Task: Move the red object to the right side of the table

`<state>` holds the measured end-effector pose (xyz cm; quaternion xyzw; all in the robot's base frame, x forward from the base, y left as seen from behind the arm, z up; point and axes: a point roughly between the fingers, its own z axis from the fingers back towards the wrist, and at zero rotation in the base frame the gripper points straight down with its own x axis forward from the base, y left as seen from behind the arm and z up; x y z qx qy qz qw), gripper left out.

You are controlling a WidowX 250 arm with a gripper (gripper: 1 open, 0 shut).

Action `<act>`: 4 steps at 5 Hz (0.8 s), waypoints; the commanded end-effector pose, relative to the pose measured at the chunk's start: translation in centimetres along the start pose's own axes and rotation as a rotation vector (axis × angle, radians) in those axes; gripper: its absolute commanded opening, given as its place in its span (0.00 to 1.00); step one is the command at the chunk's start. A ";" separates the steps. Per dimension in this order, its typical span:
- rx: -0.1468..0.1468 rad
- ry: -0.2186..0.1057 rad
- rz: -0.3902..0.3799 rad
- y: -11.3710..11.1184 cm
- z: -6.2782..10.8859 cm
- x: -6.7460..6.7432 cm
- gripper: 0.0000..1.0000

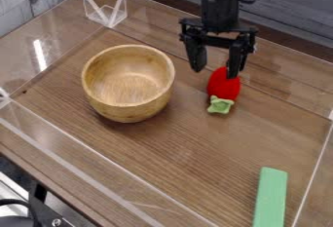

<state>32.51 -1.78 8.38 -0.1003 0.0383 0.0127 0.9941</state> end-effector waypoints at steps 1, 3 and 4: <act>0.016 -0.078 -0.040 -1.5 2.8 -0.4 1.00; 0.035 -0.058 -0.060 -1.8 2.6 -1.4 1.00; 0.045 -0.053 -0.062 -1.3 2.7 -2.2 1.00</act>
